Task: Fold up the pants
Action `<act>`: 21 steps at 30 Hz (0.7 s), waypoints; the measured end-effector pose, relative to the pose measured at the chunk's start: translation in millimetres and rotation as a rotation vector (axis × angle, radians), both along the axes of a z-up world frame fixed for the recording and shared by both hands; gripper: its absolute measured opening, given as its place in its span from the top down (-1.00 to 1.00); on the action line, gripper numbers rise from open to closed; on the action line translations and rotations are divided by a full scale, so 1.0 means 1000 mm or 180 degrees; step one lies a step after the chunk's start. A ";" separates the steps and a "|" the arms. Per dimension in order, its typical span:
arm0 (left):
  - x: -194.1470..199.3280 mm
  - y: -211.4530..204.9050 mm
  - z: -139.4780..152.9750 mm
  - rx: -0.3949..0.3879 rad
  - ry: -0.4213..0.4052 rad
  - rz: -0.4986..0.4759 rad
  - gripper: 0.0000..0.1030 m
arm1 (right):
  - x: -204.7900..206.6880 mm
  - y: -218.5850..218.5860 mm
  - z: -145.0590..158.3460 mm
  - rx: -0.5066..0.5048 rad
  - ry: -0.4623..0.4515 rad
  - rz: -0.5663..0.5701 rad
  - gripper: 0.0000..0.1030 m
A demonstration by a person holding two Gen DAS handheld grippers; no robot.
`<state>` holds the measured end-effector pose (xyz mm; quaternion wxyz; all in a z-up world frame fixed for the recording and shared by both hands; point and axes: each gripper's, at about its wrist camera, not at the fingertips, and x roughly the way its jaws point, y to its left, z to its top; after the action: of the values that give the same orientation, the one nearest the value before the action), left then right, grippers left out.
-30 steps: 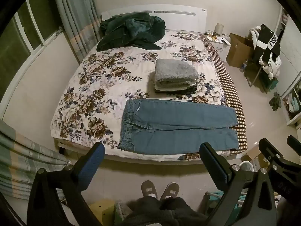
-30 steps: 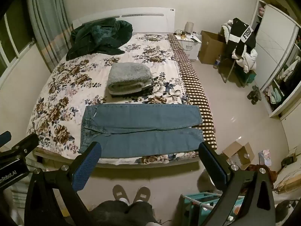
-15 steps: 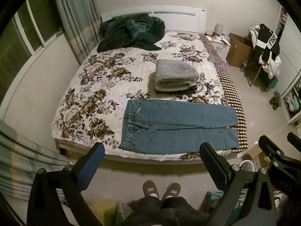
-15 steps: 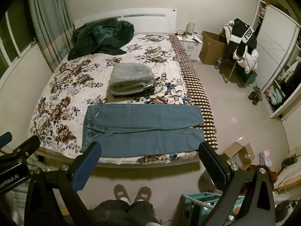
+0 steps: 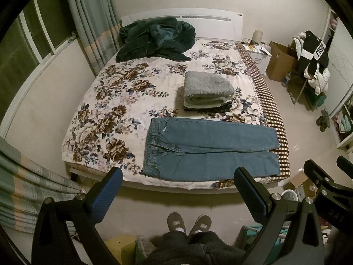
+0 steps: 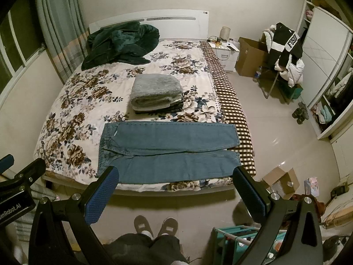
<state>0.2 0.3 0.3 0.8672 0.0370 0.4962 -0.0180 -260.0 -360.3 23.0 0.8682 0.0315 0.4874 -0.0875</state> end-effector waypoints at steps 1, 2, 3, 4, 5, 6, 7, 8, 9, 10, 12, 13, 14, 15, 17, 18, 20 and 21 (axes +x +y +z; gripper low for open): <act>0.000 0.000 0.000 -0.0008 0.0000 -0.0005 -1.00 | 0.000 0.001 0.001 0.0009 -0.0004 0.0001 -1.00; 0.000 0.000 0.000 -0.0012 -0.0001 -0.0010 -1.00 | 0.000 0.003 0.002 0.0010 -0.0004 -0.0002 -1.00; 0.000 0.000 0.000 -0.0005 -0.0006 -0.0013 -1.00 | 0.000 0.006 0.002 0.0008 -0.0004 -0.0002 -1.00; 0.000 0.000 0.000 -0.0002 -0.0007 -0.0007 -1.00 | 0.000 0.001 0.001 0.0003 -0.0002 0.0007 -1.00; 0.001 0.000 0.000 -0.0006 -0.0008 -0.0010 -1.00 | 0.000 0.003 0.002 0.0007 -0.0003 0.0006 -1.00; 0.001 0.001 0.000 -0.0009 -0.0008 -0.0010 -1.00 | -0.001 -0.001 0.001 0.0014 -0.0007 0.0001 -1.00; 0.000 0.000 0.000 0.0002 -0.0013 -0.0004 -1.00 | 0.000 0.001 0.001 0.0007 -0.0005 0.0005 -1.00; 0.001 0.000 0.000 0.0000 -0.0012 -0.0007 -1.00 | 0.000 0.004 0.002 0.0006 -0.0007 0.0008 -1.00; 0.001 0.000 0.000 -0.0007 -0.0007 -0.0011 -1.00 | -0.001 0.005 0.003 0.0009 -0.0010 0.0007 -1.00; 0.000 0.000 0.000 -0.0001 -0.0014 -0.0006 -1.00 | -0.001 0.000 0.002 0.0012 -0.0009 0.0000 -1.00; 0.000 0.000 0.000 -0.0006 -0.0015 -0.0011 -1.00 | -0.001 -0.001 0.001 0.0008 -0.0007 0.0004 -1.00; 0.000 0.000 0.000 -0.0007 -0.0015 -0.0007 -1.00 | -0.001 0.000 0.002 0.0016 -0.0009 -0.0002 -1.00; 0.000 0.000 0.000 -0.0004 -0.0020 -0.0006 -1.00 | -0.001 0.002 0.003 0.0016 -0.0009 -0.0002 -1.00; 0.000 0.000 0.000 -0.0001 -0.0020 -0.0010 -1.00 | -0.001 0.005 0.004 0.0014 -0.0008 -0.0002 -1.00; 0.000 0.001 0.000 -0.0009 -0.0019 -0.0001 -1.00 | -0.001 0.002 0.003 0.0017 -0.0009 -0.0001 -1.00; 0.000 0.000 0.000 -0.0007 -0.0023 -0.0002 -1.00 | -0.001 0.005 0.005 0.0019 -0.0006 -0.0001 -1.00; 0.000 0.001 0.000 -0.0003 -0.0020 -0.0006 -1.00 | -0.002 0.002 0.004 0.0015 -0.0006 0.0002 -1.00; 0.000 0.001 0.000 -0.0006 -0.0024 -0.0005 -1.00 | -0.002 -0.002 0.002 0.0017 -0.0010 0.0002 -1.00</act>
<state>0.0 0.8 0.4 0.8691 0.0366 0.4929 -0.0190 -261.8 -362.5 24.7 0.8689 0.0337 0.4863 -0.0859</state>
